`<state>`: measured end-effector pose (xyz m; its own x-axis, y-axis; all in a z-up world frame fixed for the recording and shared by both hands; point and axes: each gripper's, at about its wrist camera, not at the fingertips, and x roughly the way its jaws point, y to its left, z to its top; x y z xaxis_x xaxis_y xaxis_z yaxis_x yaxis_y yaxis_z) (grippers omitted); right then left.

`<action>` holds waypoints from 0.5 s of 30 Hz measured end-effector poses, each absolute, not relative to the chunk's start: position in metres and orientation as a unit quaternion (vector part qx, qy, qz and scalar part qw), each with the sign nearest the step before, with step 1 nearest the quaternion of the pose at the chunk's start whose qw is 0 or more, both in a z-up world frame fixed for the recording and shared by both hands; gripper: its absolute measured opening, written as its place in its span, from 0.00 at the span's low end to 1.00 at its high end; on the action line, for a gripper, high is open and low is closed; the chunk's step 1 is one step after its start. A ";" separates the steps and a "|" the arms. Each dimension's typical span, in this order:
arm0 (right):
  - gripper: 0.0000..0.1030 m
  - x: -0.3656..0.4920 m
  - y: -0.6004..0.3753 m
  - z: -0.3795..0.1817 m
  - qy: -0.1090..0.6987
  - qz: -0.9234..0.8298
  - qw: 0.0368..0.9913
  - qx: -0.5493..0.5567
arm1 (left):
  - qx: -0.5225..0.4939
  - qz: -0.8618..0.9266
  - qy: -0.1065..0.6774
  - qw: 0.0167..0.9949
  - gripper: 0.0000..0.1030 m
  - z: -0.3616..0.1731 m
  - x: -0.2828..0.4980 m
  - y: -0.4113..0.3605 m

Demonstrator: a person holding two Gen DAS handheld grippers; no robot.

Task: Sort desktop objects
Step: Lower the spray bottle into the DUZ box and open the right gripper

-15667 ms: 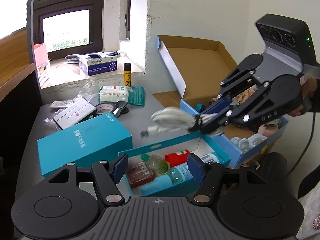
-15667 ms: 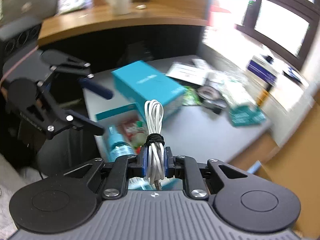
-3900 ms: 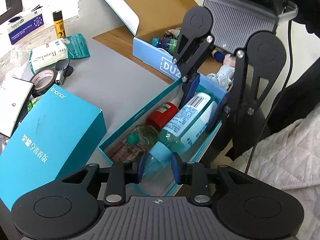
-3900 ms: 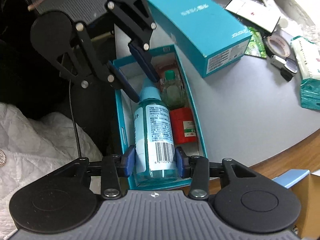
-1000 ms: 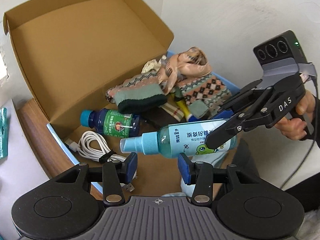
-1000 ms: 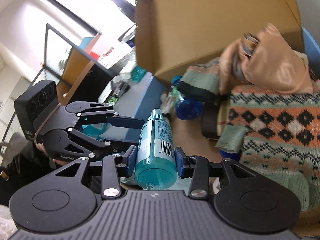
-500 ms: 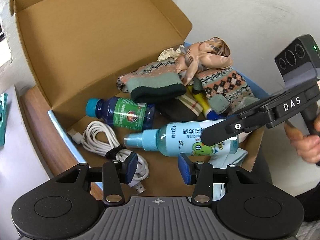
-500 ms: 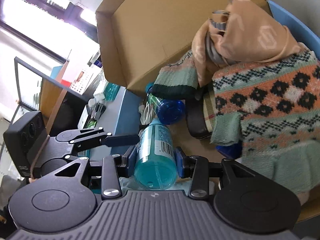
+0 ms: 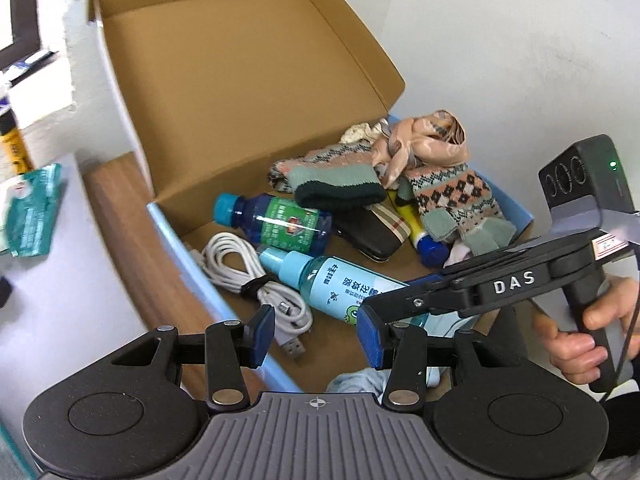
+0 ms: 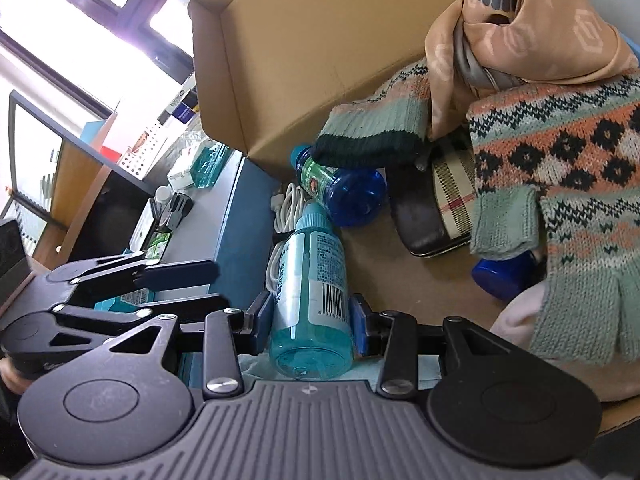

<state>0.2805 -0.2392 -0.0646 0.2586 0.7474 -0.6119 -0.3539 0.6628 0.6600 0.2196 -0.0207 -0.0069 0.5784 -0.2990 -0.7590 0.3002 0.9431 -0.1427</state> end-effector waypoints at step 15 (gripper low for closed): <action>0.46 0.265 -0.209 -0.062 0.489 0.350 0.779 0.175 | -0.070 -0.083 0.393 0.913 0.47 0.002 0.187 -0.002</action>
